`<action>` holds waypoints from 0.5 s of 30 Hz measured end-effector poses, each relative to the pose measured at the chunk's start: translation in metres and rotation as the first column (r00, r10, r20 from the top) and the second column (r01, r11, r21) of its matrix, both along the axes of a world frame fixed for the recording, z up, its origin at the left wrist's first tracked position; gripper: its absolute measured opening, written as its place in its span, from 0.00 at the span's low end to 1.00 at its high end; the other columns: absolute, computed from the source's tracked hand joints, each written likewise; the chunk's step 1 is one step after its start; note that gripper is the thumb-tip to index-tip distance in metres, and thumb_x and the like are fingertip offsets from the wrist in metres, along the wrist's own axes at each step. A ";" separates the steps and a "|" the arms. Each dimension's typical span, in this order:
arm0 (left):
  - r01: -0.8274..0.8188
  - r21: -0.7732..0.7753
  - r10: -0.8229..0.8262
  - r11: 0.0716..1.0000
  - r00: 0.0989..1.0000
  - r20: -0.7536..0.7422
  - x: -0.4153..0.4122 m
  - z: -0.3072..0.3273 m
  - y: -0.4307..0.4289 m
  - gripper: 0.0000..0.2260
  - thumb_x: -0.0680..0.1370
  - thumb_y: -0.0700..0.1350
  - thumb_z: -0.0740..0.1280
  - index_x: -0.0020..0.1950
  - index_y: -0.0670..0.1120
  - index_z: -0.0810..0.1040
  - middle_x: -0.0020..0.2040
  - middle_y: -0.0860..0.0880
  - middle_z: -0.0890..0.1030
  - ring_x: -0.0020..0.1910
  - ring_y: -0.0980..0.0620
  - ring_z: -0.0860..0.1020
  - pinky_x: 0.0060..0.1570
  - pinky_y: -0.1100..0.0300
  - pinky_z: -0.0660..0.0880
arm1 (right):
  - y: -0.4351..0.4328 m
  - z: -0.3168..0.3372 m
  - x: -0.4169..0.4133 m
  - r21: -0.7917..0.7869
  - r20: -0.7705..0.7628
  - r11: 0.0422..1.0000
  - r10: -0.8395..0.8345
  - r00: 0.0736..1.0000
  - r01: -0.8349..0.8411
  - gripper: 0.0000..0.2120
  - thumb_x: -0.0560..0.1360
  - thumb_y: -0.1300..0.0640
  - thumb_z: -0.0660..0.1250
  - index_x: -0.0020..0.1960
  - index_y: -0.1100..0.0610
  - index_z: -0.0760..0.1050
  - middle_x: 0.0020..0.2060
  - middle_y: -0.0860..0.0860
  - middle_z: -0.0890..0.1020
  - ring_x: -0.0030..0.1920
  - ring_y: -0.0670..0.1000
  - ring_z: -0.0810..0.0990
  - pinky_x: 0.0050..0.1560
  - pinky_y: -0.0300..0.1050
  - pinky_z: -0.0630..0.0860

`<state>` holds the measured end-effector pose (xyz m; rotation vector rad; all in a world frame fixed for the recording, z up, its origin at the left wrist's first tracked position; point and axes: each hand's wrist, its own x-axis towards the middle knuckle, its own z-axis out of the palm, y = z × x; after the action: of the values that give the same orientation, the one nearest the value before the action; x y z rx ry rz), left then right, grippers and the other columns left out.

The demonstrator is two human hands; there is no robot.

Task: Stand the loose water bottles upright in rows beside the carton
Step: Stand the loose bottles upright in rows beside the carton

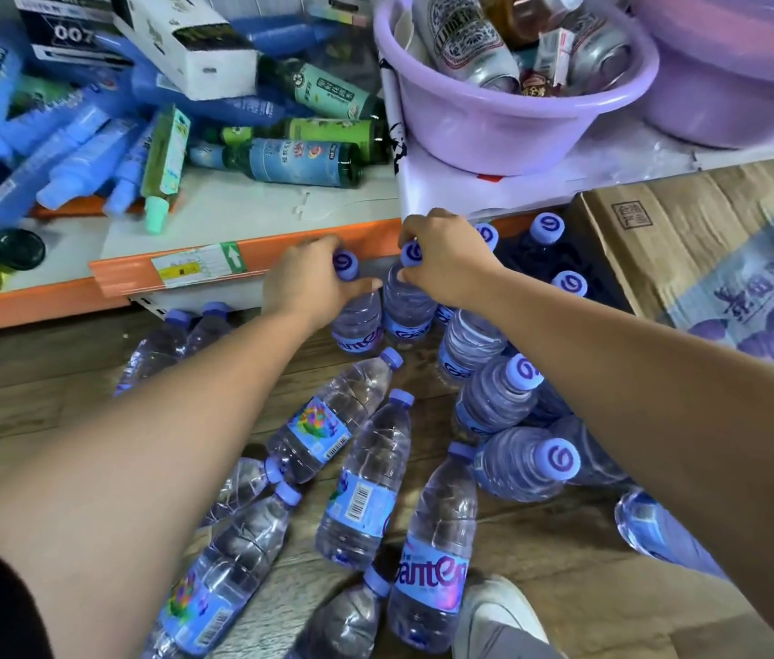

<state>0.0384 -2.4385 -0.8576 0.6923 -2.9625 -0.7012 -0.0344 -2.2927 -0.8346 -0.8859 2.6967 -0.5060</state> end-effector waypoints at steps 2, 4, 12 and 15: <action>0.078 -0.092 -0.068 0.993 0.992 0.104 0.002 0.004 -0.007 0.26 0.68 0.63 0.71 0.56 0.46 0.75 0.54 0.43 0.81 0.52 0.40 0.78 0.45 0.53 0.73 | -0.003 0.001 0.001 0.033 -0.002 0.999 0.014 1.000 -0.014 0.17 0.74 0.57 0.69 0.61 0.59 0.73 0.57 0.59 0.74 0.53 0.61 0.77 0.48 0.48 0.73; 0.201 -0.038 -0.190 0.979 0.964 0.186 0.002 0.010 -0.012 0.27 0.70 0.57 0.72 0.65 0.46 0.72 0.62 0.42 0.78 0.60 0.41 0.76 0.54 0.53 0.73 | -0.003 0.001 0.000 0.047 -0.004 0.999 0.012 1.000 -0.012 0.18 0.75 0.57 0.68 0.63 0.59 0.72 0.58 0.59 0.73 0.53 0.62 0.77 0.49 0.50 0.75; 0.209 -0.052 -0.196 0.977 0.962 0.188 -0.005 0.016 0.010 0.15 0.75 0.46 0.69 0.57 0.41 0.73 0.54 0.38 0.78 0.51 0.38 0.78 0.47 0.51 0.74 | -0.002 0.001 0.003 0.096 -0.034 0.995 0.027 0.999 -0.023 0.15 0.76 0.61 0.64 0.63 0.60 0.72 0.58 0.60 0.73 0.51 0.63 0.78 0.43 0.48 0.73; 0.140 -0.058 -0.131 0.988 0.982 0.138 -0.011 0.013 0.015 0.15 0.74 0.45 0.70 0.57 0.41 0.71 0.53 0.37 0.79 0.51 0.38 0.78 0.48 0.49 0.76 | 0.001 -0.001 0.005 0.101 -0.048 0.994 0.045 0.998 -0.040 0.15 0.77 0.61 0.62 0.63 0.61 0.71 0.58 0.60 0.72 0.51 0.64 0.77 0.47 0.51 0.76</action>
<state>0.0278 -2.4234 -0.8448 0.5579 -3.1647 -0.5800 -0.0294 -2.2920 -0.8352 -0.9378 2.7149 -0.3401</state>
